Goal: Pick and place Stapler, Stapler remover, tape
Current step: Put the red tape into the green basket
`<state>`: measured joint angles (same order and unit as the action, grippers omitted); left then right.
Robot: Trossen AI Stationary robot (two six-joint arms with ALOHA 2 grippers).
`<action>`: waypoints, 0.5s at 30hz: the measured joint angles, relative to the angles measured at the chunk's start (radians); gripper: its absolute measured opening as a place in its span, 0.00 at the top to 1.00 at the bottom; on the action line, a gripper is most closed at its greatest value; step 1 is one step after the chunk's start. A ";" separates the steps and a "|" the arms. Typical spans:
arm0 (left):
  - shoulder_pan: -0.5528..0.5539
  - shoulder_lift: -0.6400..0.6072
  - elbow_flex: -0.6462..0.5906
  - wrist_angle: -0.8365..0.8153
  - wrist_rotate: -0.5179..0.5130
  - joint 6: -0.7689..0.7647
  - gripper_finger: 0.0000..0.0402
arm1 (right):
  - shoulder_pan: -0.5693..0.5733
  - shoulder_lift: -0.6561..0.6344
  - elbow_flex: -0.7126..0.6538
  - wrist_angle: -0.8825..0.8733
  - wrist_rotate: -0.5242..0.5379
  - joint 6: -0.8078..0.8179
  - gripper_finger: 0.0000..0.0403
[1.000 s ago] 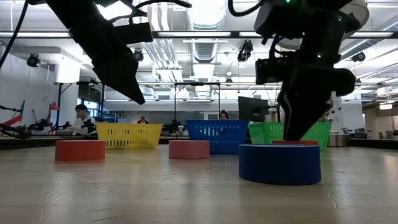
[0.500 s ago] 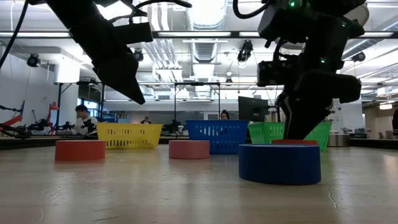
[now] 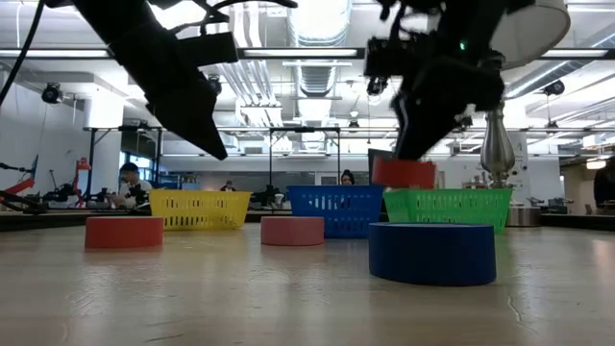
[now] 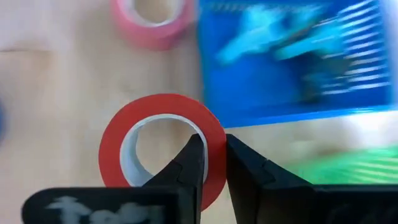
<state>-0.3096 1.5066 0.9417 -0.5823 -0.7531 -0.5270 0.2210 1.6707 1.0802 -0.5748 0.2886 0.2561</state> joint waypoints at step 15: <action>0.000 0.000 0.000 0.031 0.000 0.006 0.66 | -0.161 0.000 -0.011 -0.221 0.633 0.158 0.87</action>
<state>-0.3096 1.5070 0.9417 -0.5516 -0.7532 -0.5209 0.0605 1.6708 1.0697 -0.7958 0.9215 0.4141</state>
